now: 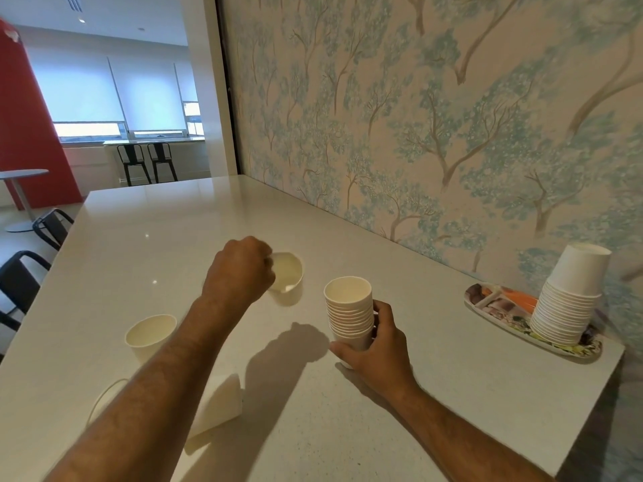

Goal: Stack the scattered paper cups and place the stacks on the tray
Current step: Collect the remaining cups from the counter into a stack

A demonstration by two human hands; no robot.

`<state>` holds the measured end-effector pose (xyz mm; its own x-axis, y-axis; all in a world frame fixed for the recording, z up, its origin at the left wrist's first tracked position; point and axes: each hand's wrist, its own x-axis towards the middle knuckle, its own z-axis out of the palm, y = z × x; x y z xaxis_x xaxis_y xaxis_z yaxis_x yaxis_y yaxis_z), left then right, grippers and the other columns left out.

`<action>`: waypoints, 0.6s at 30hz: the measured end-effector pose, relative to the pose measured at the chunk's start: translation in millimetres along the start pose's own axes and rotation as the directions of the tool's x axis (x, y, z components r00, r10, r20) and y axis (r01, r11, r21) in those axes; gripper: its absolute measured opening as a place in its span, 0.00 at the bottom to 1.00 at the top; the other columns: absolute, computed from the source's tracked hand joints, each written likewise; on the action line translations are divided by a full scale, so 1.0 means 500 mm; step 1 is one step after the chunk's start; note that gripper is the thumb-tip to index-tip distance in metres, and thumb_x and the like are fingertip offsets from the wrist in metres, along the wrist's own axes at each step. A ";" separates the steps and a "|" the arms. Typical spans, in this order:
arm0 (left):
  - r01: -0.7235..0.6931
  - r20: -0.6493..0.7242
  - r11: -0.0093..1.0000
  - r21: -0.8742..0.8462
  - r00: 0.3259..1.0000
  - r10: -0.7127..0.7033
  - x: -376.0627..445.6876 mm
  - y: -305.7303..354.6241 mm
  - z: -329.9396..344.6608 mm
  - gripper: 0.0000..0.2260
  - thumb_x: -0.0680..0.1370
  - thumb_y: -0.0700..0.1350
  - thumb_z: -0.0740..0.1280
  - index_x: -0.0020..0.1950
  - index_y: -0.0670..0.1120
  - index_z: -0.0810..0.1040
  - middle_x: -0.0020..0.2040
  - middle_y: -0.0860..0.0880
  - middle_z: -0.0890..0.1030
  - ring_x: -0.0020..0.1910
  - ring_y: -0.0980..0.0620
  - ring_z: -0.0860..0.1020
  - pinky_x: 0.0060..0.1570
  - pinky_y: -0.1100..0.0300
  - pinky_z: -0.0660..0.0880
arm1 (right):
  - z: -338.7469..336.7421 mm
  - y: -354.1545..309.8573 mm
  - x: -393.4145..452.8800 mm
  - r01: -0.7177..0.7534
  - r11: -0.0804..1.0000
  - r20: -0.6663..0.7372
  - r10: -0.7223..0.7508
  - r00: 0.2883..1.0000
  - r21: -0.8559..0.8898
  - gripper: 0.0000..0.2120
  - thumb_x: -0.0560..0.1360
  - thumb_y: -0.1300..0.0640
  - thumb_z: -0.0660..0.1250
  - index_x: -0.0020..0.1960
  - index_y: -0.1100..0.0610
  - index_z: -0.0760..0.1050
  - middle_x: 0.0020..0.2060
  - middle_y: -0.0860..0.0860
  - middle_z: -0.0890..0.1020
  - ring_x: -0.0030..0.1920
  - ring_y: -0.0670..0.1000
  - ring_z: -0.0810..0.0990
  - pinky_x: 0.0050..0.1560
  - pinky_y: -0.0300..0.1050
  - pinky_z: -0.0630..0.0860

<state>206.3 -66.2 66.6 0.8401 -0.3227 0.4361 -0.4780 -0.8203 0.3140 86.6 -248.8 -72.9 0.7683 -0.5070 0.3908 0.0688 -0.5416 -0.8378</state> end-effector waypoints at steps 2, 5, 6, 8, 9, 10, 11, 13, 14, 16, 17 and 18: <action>-0.045 -0.084 0.980 -0.195 0.996 0.029 0.002 0.026 -0.022 0.12 0.79 0.41 0.66 0.62 0.44 0.82 0.50 0.41 0.85 0.40 0.44 0.83 0.47 0.50 0.81 | 0.001 0.001 0.000 0.008 1.000 0.003 -0.008 1.000 -0.001 0.40 0.59 0.49 0.83 0.63 0.44 0.64 0.52 0.41 0.79 0.46 0.42 0.82 0.47 0.42 0.83; -0.092 -0.113 0.931 -0.353 0.992 0.055 0.001 0.066 -0.043 0.12 0.79 0.41 0.66 0.62 0.44 0.82 0.43 0.47 0.83 0.29 0.56 0.81 0.31 0.64 0.80 | 0.003 0.003 0.000 0.024 0.999 0.015 -0.024 1.000 -0.021 0.41 0.59 0.45 0.82 0.64 0.44 0.64 0.53 0.41 0.79 0.47 0.45 0.82 0.47 0.42 0.83; -0.083 -0.086 0.924 -0.373 0.995 0.055 0.002 0.080 -0.042 0.12 0.79 0.41 0.66 0.62 0.43 0.82 0.41 0.48 0.82 0.26 0.58 0.80 0.26 0.69 0.75 | 0.004 0.004 0.000 0.032 0.999 0.018 -0.032 0.999 -0.029 0.41 0.58 0.44 0.82 0.64 0.44 0.64 0.52 0.40 0.78 0.47 0.45 0.82 0.47 0.41 0.83; -0.049 0.002 0.931 -0.363 0.999 0.053 0.002 0.103 -0.035 0.12 0.79 0.41 0.67 0.62 0.43 0.81 0.41 0.48 0.82 0.24 0.59 0.79 0.22 0.72 0.71 | 0.006 0.005 -0.001 0.042 0.998 0.031 -0.041 0.999 -0.036 0.41 0.57 0.40 0.80 0.64 0.42 0.63 0.51 0.36 0.77 0.48 0.45 0.82 0.47 0.39 0.82; -0.042 0.044 0.943 -0.331 0.997 0.060 0.001 0.112 -0.030 0.12 0.78 0.41 0.67 0.61 0.44 0.82 0.42 0.47 0.83 0.26 0.58 0.79 0.24 0.71 0.72 | 0.007 0.006 -0.002 0.046 0.998 0.037 -0.045 0.998 -0.036 0.42 0.57 0.38 0.79 0.64 0.42 0.63 0.51 0.35 0.76 0.48 0.46 0.82 0.46 0.37 0.82; -0.044 0.078 0.957 -0.288 0.995 0.069 0.000 0.119 -0.023 0.13 0.77 0.41 0.67 0.61 0.44 0.82 0.45 0.46 0.83 0.30 0.56 0.81 0.28 0.67 0.76 | 0.008 0.006 -0.002 0.048 0.998 0.042 -0.046 0.998 -0.035 0.42 0.56 0.36 0.78 0.65 0.42 0.62 0.51 0.34 0.75 0.48 0.46 0.82 0.46 0.35 0.81; -0.050 0.109 0.970 -0.237 0.991 0.078 -0.001 0.125 -0.017 0.13 0.77 0.41 0.67 0.60 0.44 0.82 0.49 0.46 0.84 0.36 0.53 0.82 0.35 0.62 0.80 | 0.009 0.006 -0.003 0.048 0.998 0.044 -0.047 0.998 -0.036 0.43 0.56 0.34 0.76 0.65 0.41 0.62 0.52 0.34 0.75 0.49 0.46 0.81 0.46 0.33 0.80; -0.074 0.157 0.988 -0.138 0.983 0.096 -0.004 0.135 0.004 0.14 0.75 0.42 0.68 0.61 0.45 0.82 0.54 0.46 0.84 0.45 0.50 0.81 0.46 0.58 0.80 | 0.011 0.008 -0.002 0.051 0.998 0.043 -0.049 0.998 -0.046 0.44 0.55 0.30 0.74 0.65 0.40 0.61 0.53 0.35 0.74 0.49 0.45 0.81 0.45 0.30 0.77; -0.081 0.182 0.992 -0.095 0.979 0.097 -0.008 0.139 0.018 0.15 0.75 0.43 0.68 0.61 0.45 0.82 0.55 0.46 0.83 0.47 0.50 0.80 0.47 0.58 0.79 | 0.012 0.010 -0.001 0.052 0.997 0.042 -0.050 0.998 -0.053 0.44 0.55 0.30 0.74 0.65 0.40 0.60 0.53 0.35 0.74 0.49 0.45 0.80 0.46 0.30 0.77; -0.087 0.227 0.996 -0.022 0.970 0.089 -0.015 0.144 0.037 0.14 0.77 0.45 0.67 0.61 0.45 0.82 0.56 0.47 0.83 0.48 0.50 0.79 0.48 0.57 0.79 | 0.014 0.013 -0.001 0.050 0.997 0.049 -0.047 0.998 -0.062 0.45 0.55 0.29 0.74 0.66 0.40 0.60 0.55 0.36 0.74 0.51 0.46 0.80 0.47 0.32 0.78; -0.089 0.243 0.996 -0.006 0.966 0.088 -0.016 0.143 0.045 0.13 0.78 0.46 0.66 0.60 0.45 0.82 0.55 0.48 0.83 0.48 0.49 0.80 0.49 0.56 0.79 | 0.015 0.014 -0.001 0.045 0.997 0.053 -0.041 0.998 -0.062 0.45 0.56 0.30 0.75 0.66 0.40 0.60 0.56 0.36 0.74 0.52 0.46 0.80 0.48 0.32 0.78; -0.093 0.260 0.996 0.002 0.962 0.089 -0.020 0.142 0.053 0.12 0.79 0.47 0.65 0.58 0.44 0.82 0.54 0.48 0.82 0.48 0.49 0.80 0.48 0.55 0.79 | 0.015 0.015 -0.001 0.039 0.997 0.055 -0.035 0.998 -0.062 0.44 0.57 0.32 0.76 0.66 0.40 0.60 0.56 0.37 0.74 0.52 0.46 0.80 0.47 0.32 0.78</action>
<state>170.9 -134.1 62.3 0.8316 -0.5062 0.2286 -0.5537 -0.7877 0.2700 91.5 -247.7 -82.0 0.7993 -0.4499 0.3984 0.0590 -0.6011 -0.7970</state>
